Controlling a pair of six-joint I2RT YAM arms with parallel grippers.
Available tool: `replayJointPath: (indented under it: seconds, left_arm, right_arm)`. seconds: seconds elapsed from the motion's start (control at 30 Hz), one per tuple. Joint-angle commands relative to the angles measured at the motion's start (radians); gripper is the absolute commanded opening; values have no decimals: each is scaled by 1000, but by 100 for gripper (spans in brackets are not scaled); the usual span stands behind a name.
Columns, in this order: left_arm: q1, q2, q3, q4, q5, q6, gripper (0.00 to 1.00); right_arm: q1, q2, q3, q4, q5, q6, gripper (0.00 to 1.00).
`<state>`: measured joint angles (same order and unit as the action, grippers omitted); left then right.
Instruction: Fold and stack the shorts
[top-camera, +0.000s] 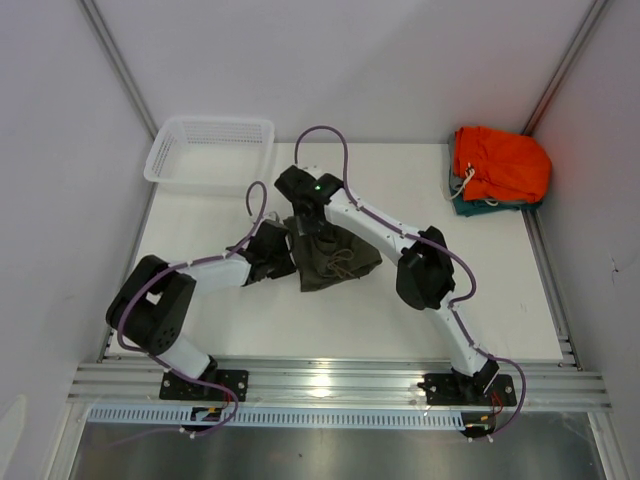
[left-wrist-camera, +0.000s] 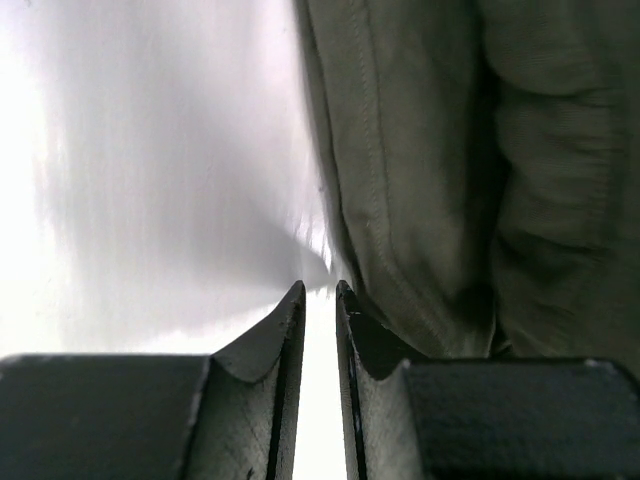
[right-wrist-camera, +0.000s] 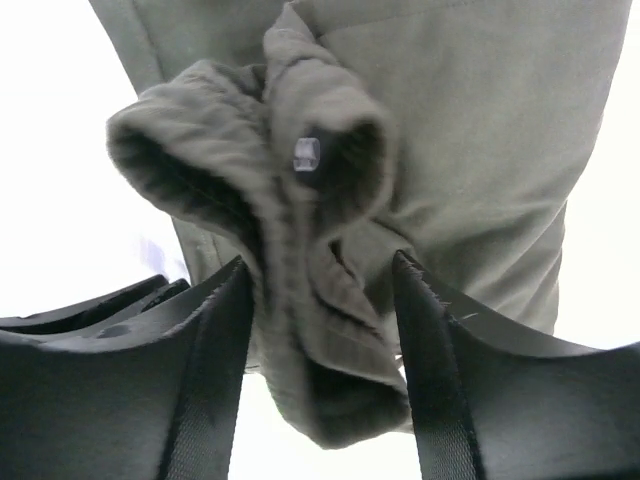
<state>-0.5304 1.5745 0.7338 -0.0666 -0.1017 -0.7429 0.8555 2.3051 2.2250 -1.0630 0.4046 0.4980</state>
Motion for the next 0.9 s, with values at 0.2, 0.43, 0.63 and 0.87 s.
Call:
replayJointPath:
  seconds: [0.2,0.43,0.63,0.87]
  left_arm:
    - [-10,-125,-8,-82,-19,-1,21]
    - [10,-292,-59,-171,-56,-1,22]
    - [35,-421,-53,-249,-69,11,22]
    - [61,-383,87,-282,-41,42,23]
  right_arm:
    - [1,-128,-74,132,-145,-3,62]
    - [-99,-407,-388,444,-480,49,62]
    - [-208,-654,-743,807,-713,185,60]
    - [-280,-694,-1040,1055,-832,278,45]
